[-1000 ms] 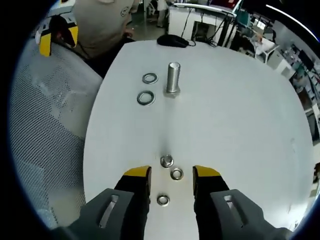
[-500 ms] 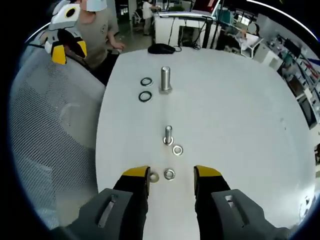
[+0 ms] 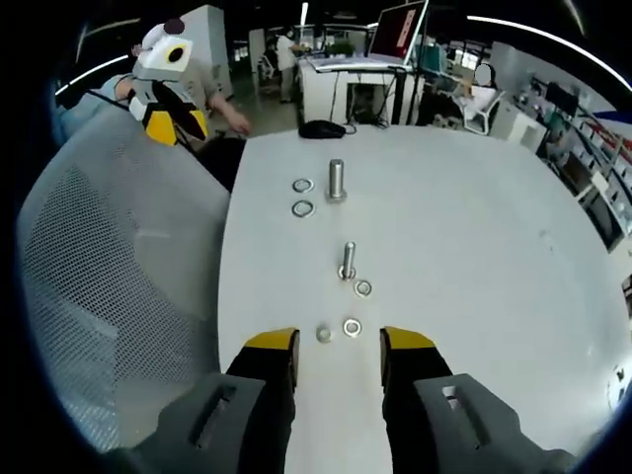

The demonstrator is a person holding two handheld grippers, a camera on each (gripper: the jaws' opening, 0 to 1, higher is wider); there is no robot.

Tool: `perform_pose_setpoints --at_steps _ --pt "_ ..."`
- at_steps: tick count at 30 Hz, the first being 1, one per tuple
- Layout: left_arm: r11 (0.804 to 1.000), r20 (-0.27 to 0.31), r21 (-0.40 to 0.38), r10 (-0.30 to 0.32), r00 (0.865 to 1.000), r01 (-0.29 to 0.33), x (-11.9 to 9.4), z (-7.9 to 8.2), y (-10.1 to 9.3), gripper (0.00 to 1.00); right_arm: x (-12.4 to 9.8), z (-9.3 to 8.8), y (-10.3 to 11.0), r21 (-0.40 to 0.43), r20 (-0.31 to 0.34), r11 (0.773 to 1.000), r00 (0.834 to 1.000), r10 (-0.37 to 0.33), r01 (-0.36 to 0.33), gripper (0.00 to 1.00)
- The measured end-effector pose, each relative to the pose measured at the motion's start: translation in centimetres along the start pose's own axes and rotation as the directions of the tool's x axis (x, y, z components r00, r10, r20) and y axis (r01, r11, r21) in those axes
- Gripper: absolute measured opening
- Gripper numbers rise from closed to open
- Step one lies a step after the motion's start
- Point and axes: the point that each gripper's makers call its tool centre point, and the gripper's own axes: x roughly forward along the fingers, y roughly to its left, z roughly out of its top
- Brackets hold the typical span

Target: Place the washer onto the threaded stud by aligning its center hole with the stud, sliding it down to the base, and recovering from edge contact or off-axis alignment until the washer reaches the visible bottom stop.

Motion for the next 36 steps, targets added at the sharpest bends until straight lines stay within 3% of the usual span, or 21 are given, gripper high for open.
perform_pose_setpoints --at_steps 16,36 --pt "1.000 -0.001 0.006 0.002 1.000 -0.002 -0.1 -0.1 -0.1 0.26 -1.5 -2.6 1.9 0.037 -0.019 0.999 1.000 0.022 -0.021 0.35" --pt "0.999 -0.012 0.039 0.005 1.000 -0.004 -0.1 -0.3 -0.2 0.27 -2.9 -4.2 3.4 0.081 -0.025 0.996 0.999 0.033 -0.031 0.35"
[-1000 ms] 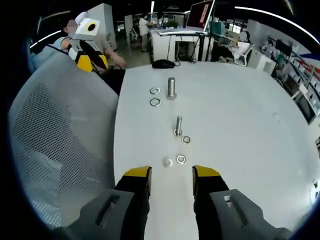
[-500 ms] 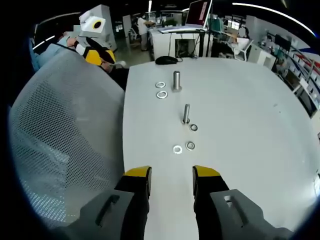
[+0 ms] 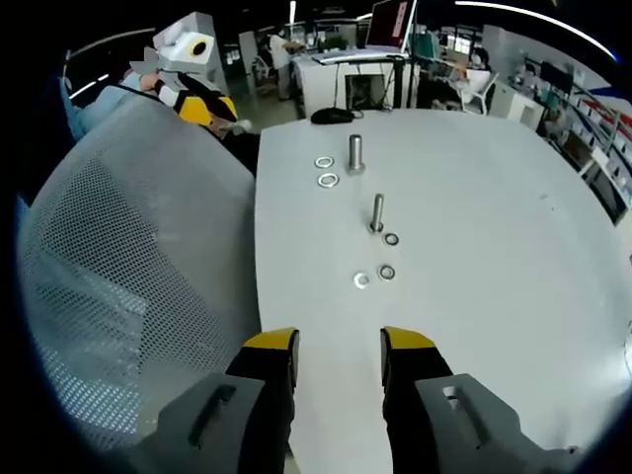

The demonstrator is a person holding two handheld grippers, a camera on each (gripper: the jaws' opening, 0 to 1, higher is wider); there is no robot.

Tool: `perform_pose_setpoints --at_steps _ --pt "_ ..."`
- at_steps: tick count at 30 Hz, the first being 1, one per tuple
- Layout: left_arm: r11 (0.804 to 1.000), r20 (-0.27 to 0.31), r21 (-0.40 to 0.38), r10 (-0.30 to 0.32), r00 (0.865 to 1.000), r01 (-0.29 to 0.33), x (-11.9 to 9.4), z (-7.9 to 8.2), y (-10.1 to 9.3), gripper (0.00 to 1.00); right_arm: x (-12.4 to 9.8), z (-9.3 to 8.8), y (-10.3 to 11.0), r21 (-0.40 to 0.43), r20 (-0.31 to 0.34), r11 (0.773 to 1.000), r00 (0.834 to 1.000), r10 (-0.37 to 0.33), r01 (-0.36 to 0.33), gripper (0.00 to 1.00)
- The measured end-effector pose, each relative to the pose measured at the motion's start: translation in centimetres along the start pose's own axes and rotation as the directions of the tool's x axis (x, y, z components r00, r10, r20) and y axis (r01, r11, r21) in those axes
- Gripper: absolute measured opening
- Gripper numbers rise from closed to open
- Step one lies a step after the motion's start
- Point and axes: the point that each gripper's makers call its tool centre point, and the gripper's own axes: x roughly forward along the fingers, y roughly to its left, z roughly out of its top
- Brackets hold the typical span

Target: Place the washer onto the threaded stud by aligning its center hole with the stud, sliding it down to the base, and recovering from edge contact or off-axis alignment until the washer reaches the visible bottom stop.

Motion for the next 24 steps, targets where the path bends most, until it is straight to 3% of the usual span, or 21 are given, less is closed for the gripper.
perform_pose_setpoints --at_steps 6,17,22,24 --pt "1.000 -0.006 0.002 -0.002 1.000 0.002 0.0 -0.1 -0.1 0.27 0.1 0.5 0.0 0.009 0.008 1.000 1.000 -0.009 0.009 0.35" --pt "1.000 -0.001 -0.007 -0.004 1.000 0.004 0.0 0.0 0.0 0.27 1.2 1.7 -0.8 -0.056 -0.053 0.998 0.999 -0.005 0.002 0.34" --pt "1.000 0.000 -0.003 -0.003 1.000 0.003 0.0 0.0 0.0 0.25 2.5 2.3 -1.1 -0.081 -0.092 0.997 0.996 -0.001 -0.006 0.33" --pt "1.000 -0.002 -0.005 -0.002 1.000 0.002 0.0 -0.1 0.0 0.25 2.8 1.7 -1.9 -0.075 -0.144 0.997 0.989 -0.026 0.015 0.32"
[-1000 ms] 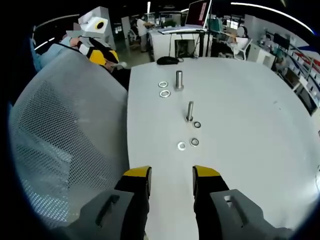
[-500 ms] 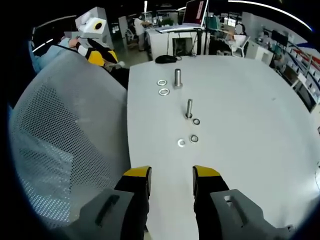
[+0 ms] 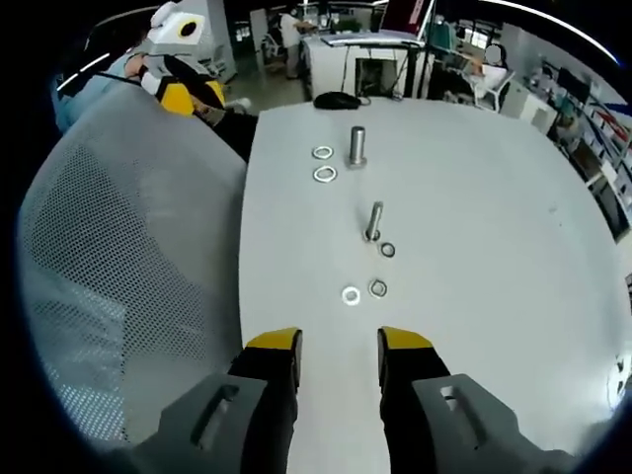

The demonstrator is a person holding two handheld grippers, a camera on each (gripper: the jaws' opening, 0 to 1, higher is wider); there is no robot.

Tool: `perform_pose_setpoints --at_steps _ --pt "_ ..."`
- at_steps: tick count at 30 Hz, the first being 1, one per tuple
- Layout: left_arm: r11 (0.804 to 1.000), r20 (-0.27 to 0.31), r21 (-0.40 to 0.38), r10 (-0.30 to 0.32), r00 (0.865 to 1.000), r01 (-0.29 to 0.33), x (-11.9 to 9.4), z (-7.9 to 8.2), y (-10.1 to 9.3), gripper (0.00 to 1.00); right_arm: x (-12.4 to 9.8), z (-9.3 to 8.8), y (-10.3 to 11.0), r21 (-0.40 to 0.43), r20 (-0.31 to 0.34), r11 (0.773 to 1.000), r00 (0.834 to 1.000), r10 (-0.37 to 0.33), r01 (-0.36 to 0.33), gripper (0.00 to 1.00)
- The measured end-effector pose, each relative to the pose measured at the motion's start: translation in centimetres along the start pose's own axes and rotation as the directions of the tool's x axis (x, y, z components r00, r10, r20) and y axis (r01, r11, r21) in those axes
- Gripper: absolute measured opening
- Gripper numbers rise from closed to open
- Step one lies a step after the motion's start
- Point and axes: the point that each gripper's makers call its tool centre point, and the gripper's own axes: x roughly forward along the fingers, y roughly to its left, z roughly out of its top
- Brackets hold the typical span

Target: Place the washer onto the threaded stud by aligning its center hole with the stud, sliding it down to the base, and recovering from edge contact or off-axis alignment until the washer reaches the visible bottom stop.

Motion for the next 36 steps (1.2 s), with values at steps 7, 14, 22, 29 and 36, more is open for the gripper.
perform_pose_setpoints --at_steps 7,14,22,29,36 --pt "1.000 -0.020 0.010 -0.012 1.000 0.012 0.1 -0.3 -0.2 0.24 1.7 0.0 -1.4 0.045 -0.047 0.999 0.999 -0.011 0.014 0.32" --pt "1.000 -0.014 0.009 -0.007 1.000 0.007 0.1 -0.2 -0.1 0.24 3.7 0.4 -0.8 0.061 -0.066 0.998 0.997 0.031 -0.027 0.28" --pt "1.000 -0.008 -0.001 -0.006 1.000 0.006 0.1 -0.1 0.0 0.24 5.3 0.4 -0.6 0.023 -0.100 0.998 0.993 0.062 -0.060 0.18" --pt "1.000 -0.003 -0.010 -0.004 1.000 0.004 0.1 0.0 0.0 0.24 6.6 0.2 -2.0 0.034 -0.124 0.999 0.992 0.036 -0.032 0.18" --pt "1.000 0.001 -0.019 -0.002 1.000 0.002 0.0 0.0 0.1 0.24 7.5 0.7 -3.2 0.036 -0.131 0.999 0.991 0.013 -0.008 0.18"
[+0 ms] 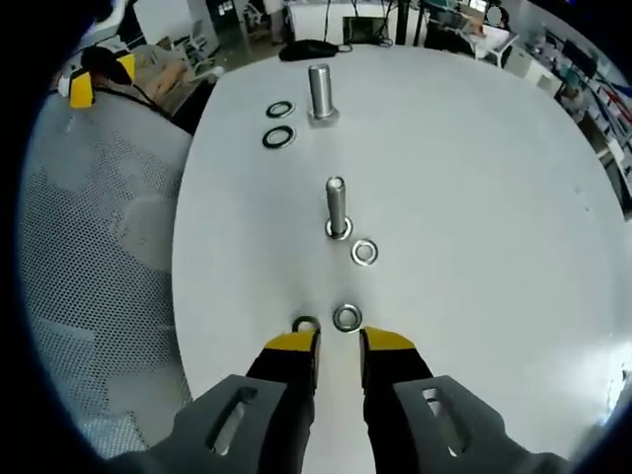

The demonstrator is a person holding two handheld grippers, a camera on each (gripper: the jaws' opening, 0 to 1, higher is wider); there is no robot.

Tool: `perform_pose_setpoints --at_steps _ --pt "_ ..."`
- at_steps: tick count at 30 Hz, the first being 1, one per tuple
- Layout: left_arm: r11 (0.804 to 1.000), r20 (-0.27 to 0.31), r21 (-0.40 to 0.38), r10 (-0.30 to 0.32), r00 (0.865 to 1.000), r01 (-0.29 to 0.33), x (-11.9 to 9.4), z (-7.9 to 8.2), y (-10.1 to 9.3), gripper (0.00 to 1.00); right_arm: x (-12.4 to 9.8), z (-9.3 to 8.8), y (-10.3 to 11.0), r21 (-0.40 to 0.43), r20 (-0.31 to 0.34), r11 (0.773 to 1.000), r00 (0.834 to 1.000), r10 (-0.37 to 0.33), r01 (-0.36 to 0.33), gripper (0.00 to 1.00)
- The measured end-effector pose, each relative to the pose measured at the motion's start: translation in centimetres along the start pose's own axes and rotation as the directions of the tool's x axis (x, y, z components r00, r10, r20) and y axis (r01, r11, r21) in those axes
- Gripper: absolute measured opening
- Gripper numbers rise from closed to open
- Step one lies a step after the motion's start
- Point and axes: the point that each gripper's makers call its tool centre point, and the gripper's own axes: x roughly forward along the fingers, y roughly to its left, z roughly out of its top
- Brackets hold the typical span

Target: Place the washer onto the threaded stud by aligning its center hole with the stud, sliding it down to the base, and recovering from edge contact or off-axis alignment until the washer reaches the visible bottom stop.

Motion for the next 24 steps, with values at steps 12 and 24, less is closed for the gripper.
perform_pose_setpoints --at_steps 12,24 --pt "1.000 0.008 -0.009 0.003 1.000 -0.003 -0.03 0.10 0.08 0.24 0.64 0.39 -0.37 -0.022 -0.018 1.000 1.000 -0.018 0.017 0.18" --pt "1.000 0.014 -0.015 0.007 1.000 -0.007 -0.05 0.20 0.20 0.24 0.84 0.83 -0.32 -0.037 -0.008 0.999 1.000 -0.018 0.018 0.14"
